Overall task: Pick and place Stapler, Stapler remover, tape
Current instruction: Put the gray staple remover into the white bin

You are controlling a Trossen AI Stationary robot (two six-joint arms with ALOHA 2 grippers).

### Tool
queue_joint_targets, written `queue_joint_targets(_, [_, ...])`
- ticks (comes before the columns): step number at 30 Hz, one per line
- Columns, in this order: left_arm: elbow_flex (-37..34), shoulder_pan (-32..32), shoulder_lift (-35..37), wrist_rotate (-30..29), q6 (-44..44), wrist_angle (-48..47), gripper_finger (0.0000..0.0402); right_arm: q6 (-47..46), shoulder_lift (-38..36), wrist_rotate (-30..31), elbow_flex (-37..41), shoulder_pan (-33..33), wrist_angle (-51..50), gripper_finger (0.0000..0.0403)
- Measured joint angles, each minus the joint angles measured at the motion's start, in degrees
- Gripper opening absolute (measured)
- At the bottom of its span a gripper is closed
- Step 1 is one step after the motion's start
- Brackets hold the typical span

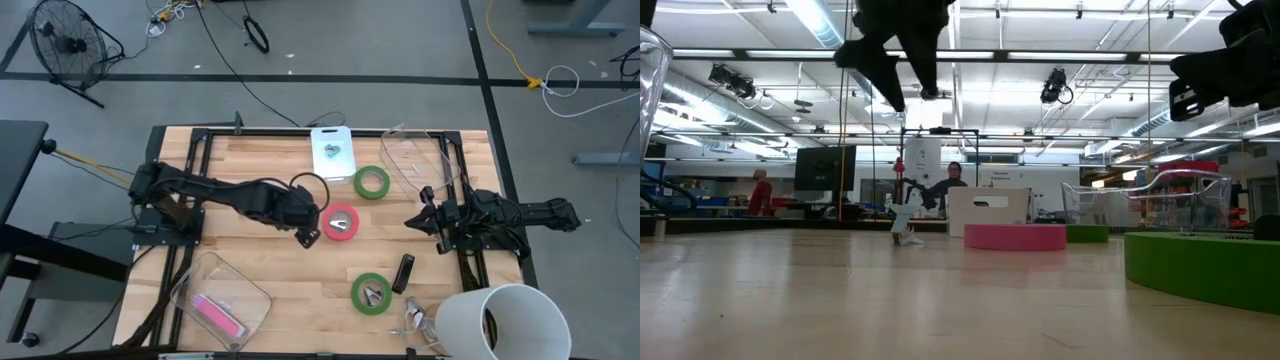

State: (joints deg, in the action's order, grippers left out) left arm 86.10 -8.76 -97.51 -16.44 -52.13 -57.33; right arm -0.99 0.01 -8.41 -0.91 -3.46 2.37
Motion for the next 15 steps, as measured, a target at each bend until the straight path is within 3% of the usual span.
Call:
queue_joint_targets(8, [-9.3,1.7,6.5,0.3,3.3,2.8,0.0277,0.0,0.0,0.0,0.0,0.0,-0.1,0.002])
queue_joint_targets(15, [-20.2,3.6,13.0,4.7,3.9,12.5,0.0277,0.0,0.0,0.0,0.0,0.0,-0.3,0.002])
